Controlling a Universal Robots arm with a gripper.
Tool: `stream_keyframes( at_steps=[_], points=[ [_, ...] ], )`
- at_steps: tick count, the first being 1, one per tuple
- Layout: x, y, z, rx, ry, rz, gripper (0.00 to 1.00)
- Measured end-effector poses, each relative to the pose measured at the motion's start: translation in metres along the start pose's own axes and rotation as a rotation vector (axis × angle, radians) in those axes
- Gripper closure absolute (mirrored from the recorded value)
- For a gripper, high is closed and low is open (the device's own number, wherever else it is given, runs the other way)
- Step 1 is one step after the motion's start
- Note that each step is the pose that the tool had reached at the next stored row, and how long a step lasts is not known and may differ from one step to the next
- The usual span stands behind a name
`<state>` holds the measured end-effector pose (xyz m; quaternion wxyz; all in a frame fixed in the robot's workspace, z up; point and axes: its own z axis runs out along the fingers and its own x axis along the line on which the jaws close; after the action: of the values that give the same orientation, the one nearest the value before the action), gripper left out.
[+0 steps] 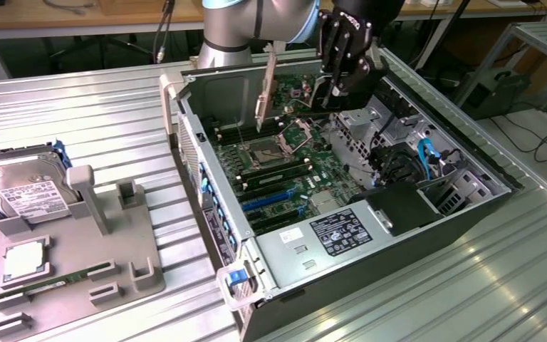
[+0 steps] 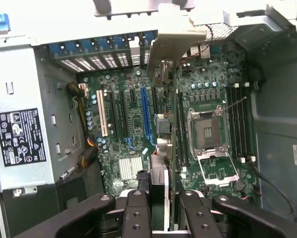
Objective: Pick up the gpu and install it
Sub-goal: 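Insert the gpu into the slot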
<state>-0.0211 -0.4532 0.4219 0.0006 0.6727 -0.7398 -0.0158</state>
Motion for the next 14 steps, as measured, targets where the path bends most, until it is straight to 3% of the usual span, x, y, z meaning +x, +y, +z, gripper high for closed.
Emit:
stream_keyframes(
  at_steps=[3, 5, 8, 9, 14],
  points=[
    [0.0, 0.0, 0.0003, -0.0005, 0.0005, -0.027, 0.73],
    [-0.0002, -0.0001, 0.0009, 0.0029, 0.0003, -0.028, 0.73],
    [-0.0003, 0.0, 0.0022, 0.02, -0.0004, -0.028, 0.73],
    [-0.0003, -0.0001, 0.0027, 0.0231, -0.0005, -0.028, 0.73],
    [-0.0003, -0.0001, 0.0039, 0.0229, -0.0002, -0.049, 0.73]
  ],
)
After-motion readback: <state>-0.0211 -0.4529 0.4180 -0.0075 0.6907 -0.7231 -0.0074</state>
